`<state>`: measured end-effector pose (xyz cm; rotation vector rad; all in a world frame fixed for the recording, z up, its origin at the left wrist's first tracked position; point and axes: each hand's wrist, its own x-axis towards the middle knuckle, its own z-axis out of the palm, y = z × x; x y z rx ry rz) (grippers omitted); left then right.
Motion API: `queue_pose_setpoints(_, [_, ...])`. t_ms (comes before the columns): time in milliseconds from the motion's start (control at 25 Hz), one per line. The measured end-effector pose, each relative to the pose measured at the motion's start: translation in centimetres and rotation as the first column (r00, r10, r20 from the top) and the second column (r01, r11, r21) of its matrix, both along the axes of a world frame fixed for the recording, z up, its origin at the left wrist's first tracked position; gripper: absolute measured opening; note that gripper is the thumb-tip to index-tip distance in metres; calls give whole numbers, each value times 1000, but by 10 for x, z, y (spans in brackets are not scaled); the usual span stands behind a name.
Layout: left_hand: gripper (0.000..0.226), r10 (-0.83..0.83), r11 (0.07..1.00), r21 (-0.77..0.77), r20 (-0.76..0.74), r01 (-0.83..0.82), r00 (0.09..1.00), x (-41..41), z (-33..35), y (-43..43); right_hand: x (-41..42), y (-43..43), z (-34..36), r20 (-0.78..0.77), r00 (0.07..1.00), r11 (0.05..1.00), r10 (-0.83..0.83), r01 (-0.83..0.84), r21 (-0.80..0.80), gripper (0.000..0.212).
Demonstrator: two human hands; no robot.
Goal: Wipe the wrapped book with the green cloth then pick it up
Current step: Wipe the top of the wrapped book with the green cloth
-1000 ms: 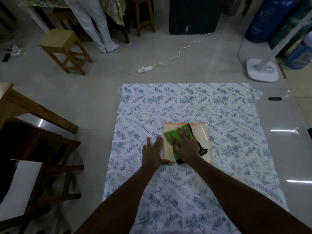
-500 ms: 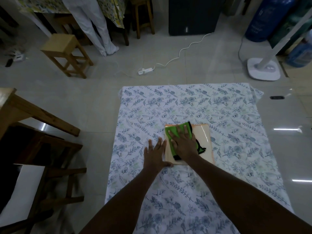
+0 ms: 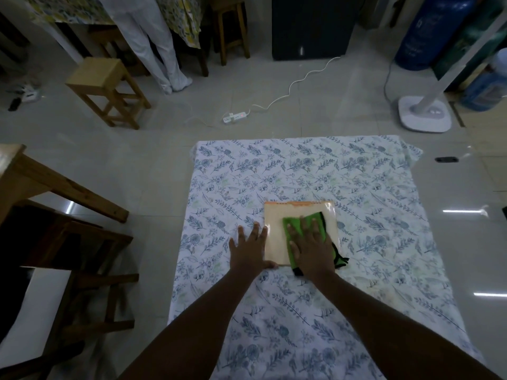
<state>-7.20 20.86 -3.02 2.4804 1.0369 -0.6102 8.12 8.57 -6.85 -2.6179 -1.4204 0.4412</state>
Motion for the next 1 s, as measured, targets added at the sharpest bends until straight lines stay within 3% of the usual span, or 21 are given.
queue_pose_setpoints(80, [115, -10, 1000, 12, -12, 11, 1000, 1, 0, -1, 16, -12, 0, 12, 987, 987, 160, -159, -21, 55])
queue_pose_setpoints(280, [116, -8, 1000, 0, -24, 8, 1000, 1, 0, 0, 22, 2, 4, -33, 976, 976, -215, 214, -37, 52])
queue_pose_setpoints(520, [121, -13, 1000, -14, -28, 13, 1000, 5, 5, 0, 3, -63, 5, 42, 999, 998, -21, 18, 57, 51])
queue_pose_setpoints(760, [106, -163, 984, 101, 146, 150, 976, -1, -2, -22, -3, -134, 12, 65, 992, 981, -106, 94, 168, 58])
queue_pose_setpoints(1000, [88, -312, 950, 46, 183, 309, 932, 30, -8, -96, 13, -199, 23, 96, 966, 965, -240, 226, 135, 47])
